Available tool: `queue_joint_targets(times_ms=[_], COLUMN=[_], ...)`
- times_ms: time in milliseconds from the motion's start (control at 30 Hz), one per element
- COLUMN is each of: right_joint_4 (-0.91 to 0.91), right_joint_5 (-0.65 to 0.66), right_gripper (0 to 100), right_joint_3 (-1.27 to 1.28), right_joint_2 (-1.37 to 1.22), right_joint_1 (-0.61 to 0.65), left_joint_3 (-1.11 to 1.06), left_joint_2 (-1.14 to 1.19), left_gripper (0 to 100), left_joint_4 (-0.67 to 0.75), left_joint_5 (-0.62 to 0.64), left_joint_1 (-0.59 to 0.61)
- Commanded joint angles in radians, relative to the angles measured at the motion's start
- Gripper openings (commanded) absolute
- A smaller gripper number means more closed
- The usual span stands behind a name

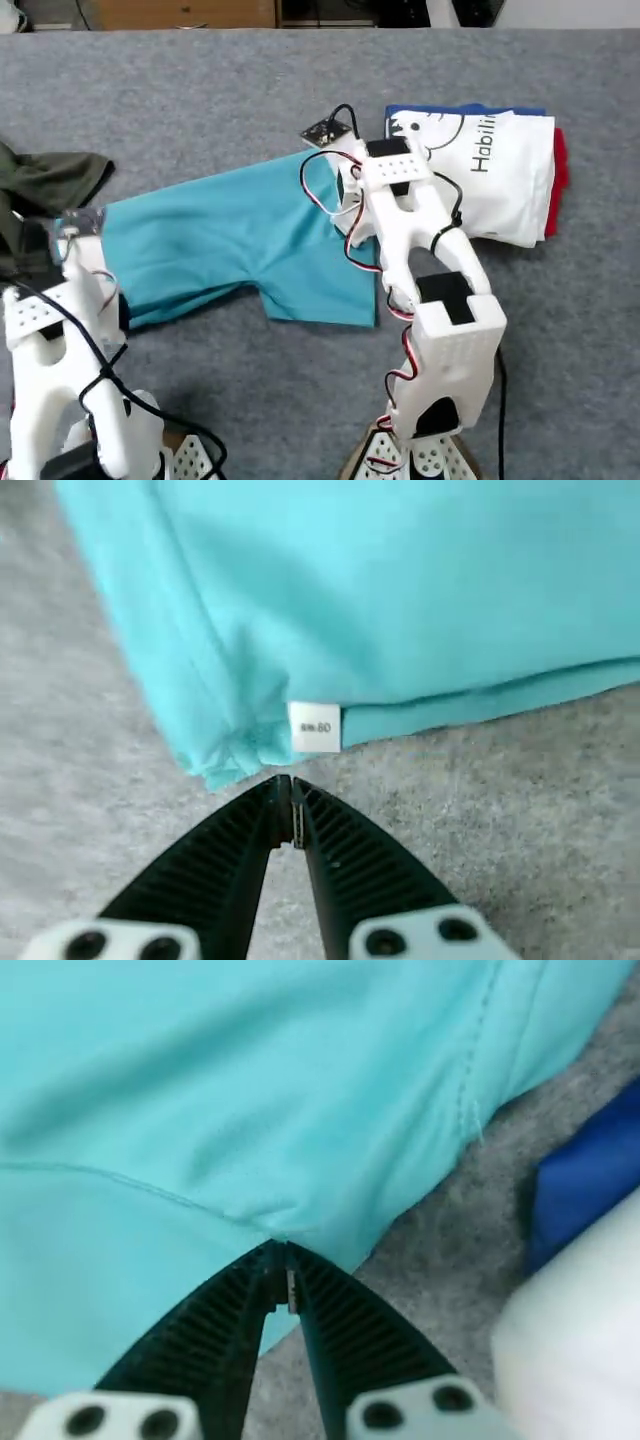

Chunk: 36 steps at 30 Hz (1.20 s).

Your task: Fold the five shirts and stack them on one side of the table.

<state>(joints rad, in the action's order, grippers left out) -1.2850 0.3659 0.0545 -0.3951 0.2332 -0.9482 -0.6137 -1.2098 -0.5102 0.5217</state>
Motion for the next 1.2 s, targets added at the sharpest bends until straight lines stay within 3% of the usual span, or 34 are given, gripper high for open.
queue_joint_targets(times_ms=[0,167,433,700,900,1167], right_joint_4=[-0.054,-0.061,-0.060,-0.040,0.009,-0.038], right_joint_5=[0.012,0.012,0.012,0.012,0.012,0.011], right_gripper=[0.9,0.9,0.9,0.9,0.9,0.9], right_joint_3=[-0.076,-0.097,-0.096,-0.102,-0.108,-0.229], right_joint_2=[0.062,0.058,0.056,0.056,0.007,-0.119], right_joint_1=[0.021,0.042,0.053,0.047,0.045,0.045], left_joint_3=[0.206,0.195,0.195,0.244,0.190,-0.081], left_joint_2=[-0.082,-0.050,0.283,0.372,0.234,0.113], left_gripper=[2,2,2,2,2,2], left_joint_4=[-0.055,0.126,0.270,0.110,0.021,0.210], left_joint_5=[0.038,0.061,0.058,-0.025,-0.061,-0.110], left_joint_1=[-0.002,0.012,0.091,0.126,0.074,0.054])
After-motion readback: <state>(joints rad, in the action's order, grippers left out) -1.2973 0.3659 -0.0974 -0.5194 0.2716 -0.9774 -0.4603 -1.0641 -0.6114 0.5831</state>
